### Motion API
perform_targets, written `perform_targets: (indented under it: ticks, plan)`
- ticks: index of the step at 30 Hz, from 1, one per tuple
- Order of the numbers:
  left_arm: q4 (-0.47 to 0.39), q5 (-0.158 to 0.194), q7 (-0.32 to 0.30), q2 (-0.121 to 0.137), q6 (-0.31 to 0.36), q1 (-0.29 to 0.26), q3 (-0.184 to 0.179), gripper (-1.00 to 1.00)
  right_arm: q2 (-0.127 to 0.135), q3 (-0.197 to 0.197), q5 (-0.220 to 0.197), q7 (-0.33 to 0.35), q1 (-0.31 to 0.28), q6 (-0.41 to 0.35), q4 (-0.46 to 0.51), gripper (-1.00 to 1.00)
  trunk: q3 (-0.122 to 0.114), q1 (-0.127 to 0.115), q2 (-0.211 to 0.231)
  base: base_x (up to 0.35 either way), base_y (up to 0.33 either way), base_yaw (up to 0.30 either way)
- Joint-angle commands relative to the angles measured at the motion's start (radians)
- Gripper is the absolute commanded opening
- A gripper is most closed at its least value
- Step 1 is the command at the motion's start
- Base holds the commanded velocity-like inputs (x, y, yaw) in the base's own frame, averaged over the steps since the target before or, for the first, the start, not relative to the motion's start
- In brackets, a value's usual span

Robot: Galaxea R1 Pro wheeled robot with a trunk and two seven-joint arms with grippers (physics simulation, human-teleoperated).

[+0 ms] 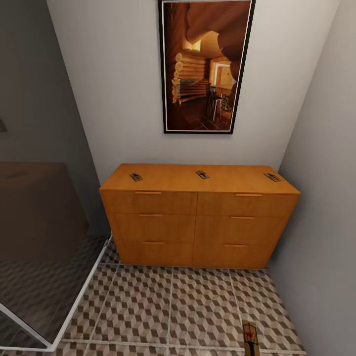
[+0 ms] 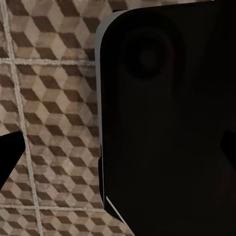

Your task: Take the four mousetraps from the cabinet in the bathroom and place them on the bathroom floor. Make sure all four end up on the same floor surface, and ensure that at least two of them are either under or directly next to the same bathroom sink.

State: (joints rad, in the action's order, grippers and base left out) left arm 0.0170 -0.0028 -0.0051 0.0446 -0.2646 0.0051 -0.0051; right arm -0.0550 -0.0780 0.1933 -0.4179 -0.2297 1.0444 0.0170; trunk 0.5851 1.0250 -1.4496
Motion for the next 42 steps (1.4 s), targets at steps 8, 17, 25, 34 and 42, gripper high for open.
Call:
perform_targets:
  ticks: [8, 17, 25, 34, 42]
  plan:
    - [-0.023, -0.002, 0.0, 0.002, -0.004, -0.001, 0.005, 1.0, -0.002, -0.008, 0.008, 0.001, 0.0, 0.003, 0.0, -1.0, 0.001, 0.0, 0.0, 0.0, 0.0, 0.0]
    - [-0.187, -0.001, 0.002, -0.002, 0.006, -0.001, 0.008, 1.0, -0.002, -0.008, 0.008, 0.0, 0.0, 0.003, 0.0, -1.0, 0.001, 0.0, 0.0, 0.0, 0.0, 0.0]
    - [-0.407, 0.0, 0.003, -0.003, 0.105, -0.001, 0.008, 1.0, -0.001, -0.008, 0.008, 0.001, 0.0, -0.011, 0.0, -1.0, 0.001, 0.0, 0.0, 0.0, 0.0, 0.0]
    - [-0.732, 0.0, 0.005, -0.003, 0.348, -0.001, 0.008, 1.0, -0.003, -0.008, 0.008, 0.001, 0.0, -0.021, 0.0, -1.0, 0.001, 0.0, 0.0, 0.0, 0.0, 0.0]
    - [-1.006, 0.003, 0.004, -0.003, 0.571, -0.001, 0.008, 1.0, -0.003, -0.008, 0.008, 0.001, 0.0, -0.021, 0.0, -1.0, 0.001, 0.0, 0.0, 0.0, 0.0, 0.0]
